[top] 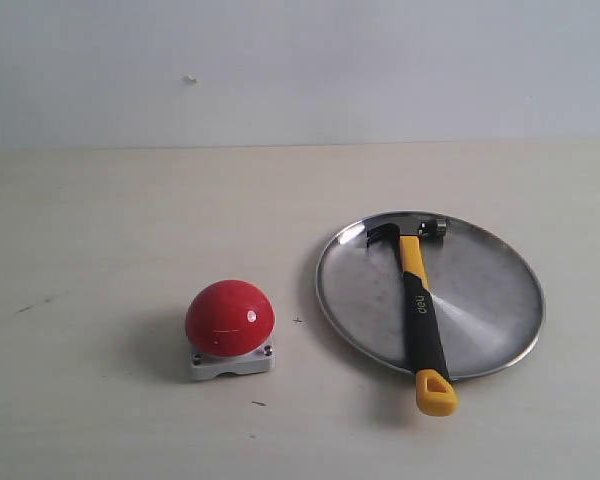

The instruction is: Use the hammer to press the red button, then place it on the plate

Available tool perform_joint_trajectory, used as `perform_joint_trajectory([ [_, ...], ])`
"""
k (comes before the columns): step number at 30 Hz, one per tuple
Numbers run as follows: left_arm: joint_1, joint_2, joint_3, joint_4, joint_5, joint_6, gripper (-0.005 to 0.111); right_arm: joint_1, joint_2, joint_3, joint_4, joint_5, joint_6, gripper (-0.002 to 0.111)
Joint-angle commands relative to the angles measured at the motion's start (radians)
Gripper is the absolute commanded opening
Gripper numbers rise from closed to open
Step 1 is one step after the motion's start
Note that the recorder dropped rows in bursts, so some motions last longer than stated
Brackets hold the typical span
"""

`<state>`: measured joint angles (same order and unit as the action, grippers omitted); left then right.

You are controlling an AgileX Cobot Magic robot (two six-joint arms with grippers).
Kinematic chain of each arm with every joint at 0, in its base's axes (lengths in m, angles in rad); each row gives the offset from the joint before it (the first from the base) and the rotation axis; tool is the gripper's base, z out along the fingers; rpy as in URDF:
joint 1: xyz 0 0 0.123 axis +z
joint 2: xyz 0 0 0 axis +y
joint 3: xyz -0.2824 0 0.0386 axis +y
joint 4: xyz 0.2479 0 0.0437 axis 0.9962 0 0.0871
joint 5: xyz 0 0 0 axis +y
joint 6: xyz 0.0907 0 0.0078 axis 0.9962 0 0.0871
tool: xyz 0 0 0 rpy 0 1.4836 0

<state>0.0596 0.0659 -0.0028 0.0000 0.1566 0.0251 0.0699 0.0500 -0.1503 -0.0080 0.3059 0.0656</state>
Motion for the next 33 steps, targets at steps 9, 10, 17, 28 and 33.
perform_joint_trajectory([
  [9, 0.002, -0.008, 0.003, 0.000, -0.002, 0.000, 0.000, -0.006, -0.050, 0.094, -0.012, 0.027, 0.012, 0.048],
  [10, 0.002, -0.008, 0.003, 0.000, -0.002, 0.000, 0.000, -0.006, -0.050, 0.103, -0.010, 0.027, 0.012, 0.048],
  [17, 0.002, -0.008, 0.003, 0.000, -0.002, 0.000, 0.000, -0.006, -0.050, 0.150, -0.003, -0.006, 0.008, 0.048],
  [28, 0.002, -0.008, 0.003, 0.000, -0.002, 0.000, 0.000, -0.006, -0.050, 0.150, 0.008, -0.006, 0.010, 0.048],
  [33, 0.002, -0.008, 0.003, 0.000, -0.002, 0.000, 0.000, -0.006, -0.050, 0.150, 0.008, -0.006, 0.010, 0.048],
])
